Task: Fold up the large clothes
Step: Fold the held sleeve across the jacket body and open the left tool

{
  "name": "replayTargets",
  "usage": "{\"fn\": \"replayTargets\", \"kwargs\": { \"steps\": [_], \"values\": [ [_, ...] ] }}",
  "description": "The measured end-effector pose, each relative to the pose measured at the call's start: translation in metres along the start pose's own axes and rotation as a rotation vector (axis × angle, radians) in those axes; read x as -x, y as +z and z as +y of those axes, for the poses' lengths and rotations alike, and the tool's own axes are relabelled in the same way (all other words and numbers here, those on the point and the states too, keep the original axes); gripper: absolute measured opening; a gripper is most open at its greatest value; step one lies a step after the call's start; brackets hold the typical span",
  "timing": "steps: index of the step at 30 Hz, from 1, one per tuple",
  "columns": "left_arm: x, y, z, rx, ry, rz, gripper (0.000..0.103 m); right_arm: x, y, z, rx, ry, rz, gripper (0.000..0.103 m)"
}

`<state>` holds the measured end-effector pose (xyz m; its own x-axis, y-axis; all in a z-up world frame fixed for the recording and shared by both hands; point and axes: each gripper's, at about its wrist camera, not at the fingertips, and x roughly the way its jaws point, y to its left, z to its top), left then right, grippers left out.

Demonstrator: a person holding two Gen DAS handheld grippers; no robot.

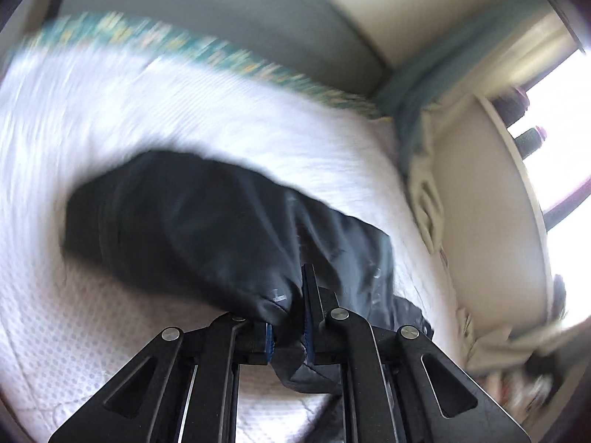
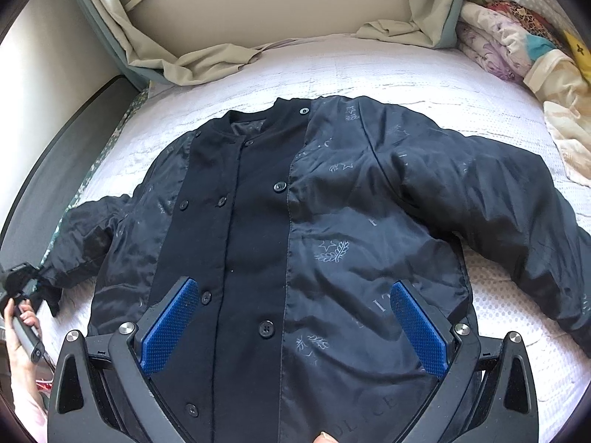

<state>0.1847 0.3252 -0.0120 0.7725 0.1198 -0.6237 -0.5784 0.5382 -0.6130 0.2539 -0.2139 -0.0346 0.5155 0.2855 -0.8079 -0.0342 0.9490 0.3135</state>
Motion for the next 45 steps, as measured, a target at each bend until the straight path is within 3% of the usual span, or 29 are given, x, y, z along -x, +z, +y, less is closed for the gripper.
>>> {"fn": "replayTargets", "kwargs": {
  "steps": [6, 9, 13, 18, 22, 25, 28, 30, 31, 32, 34, 41, 45],
  "values": [
    [0.027, -0.032, -0.098, -0.329, -0.028, -0.054, 0.014, 0.002, 0.002, 0.004, 0.006, 0.011, -0.002, 0.103],
    [0.027, -0.059, -0.151, -0.471, -0.081, -0.016, 0.014, 0.000, 0.002, 0.004, 0.007, 0.003, -0.002, 0.103],
    [0.005, -0.101, -0.208, -0.616, -0.145, 0.095, 0.014, -0.007, 0.002, -0.001, -0.009, -0.018, 0.013, 0.103],
    [-0.029, -0.167, -0.234, -0.766, -0.158, 0.236, 0.014, -0.013, 0.003, -0.007, -0.015, -0.046, 0.024, 0.103],
    [-0.056, -0.214, -0.235, -0.827, -0.166, 0.376, 0.014, -0.024, 0.004, -0.015, -0.026, -0.088, 0.044, 0.103],
    [-0.066, -0.244, -0.230, -0.905, -0.150, 0.400, 0.014, -0.034, 0.002, -0.019, -0.043, -0.110, 0.075, 0.103],
    [-0.072, -0.255, -0.230, -0.915, -0.164, 0.447, 0.017, -0.044, -0.003, -0.019, -0.032, -0.126, 0.111, 0.103],
    [-0.074, -0.260, -0.229, -0.925, -0.169, 0.475, 0.025, -0.051, -0.007, -0.018, -0.011, -0.143, 0.132, 0.103],
    [-0.075, -0.261, -0.226, -0.925, -0.172, 0.491, 0.041, -0.056, -0.011, -0.017, 0.007, -0.150, 0.153, 0.103],
    [-0.075, -0.263, -0.224, -0.925, -0.178, 0.510, 0.063, -0.059, -0.013, -0.016, 0.020, -0.158, 0.165, 0.103],
    [-0.071, -0.268, -0.222, -0.930, -0.169, 0.518, 0.086, -0.066, -0.018, -0.014, 0.050, -0.185, 0.183, 0.103],
    [-0.030, -0.271, -0.226, -0.994, -0.235, 0.501, 0.096, -0.078, -0.030, -0.009, 0.124, -0.247, 0.202, 0.103],
    [-0.004, -0.267, -0.223, -0.998, -0.304, 0.503, 0.098, -0.086, -0.035, -0.013, 0.095, -0.259, 0.225, 0.103]
  ]
}}
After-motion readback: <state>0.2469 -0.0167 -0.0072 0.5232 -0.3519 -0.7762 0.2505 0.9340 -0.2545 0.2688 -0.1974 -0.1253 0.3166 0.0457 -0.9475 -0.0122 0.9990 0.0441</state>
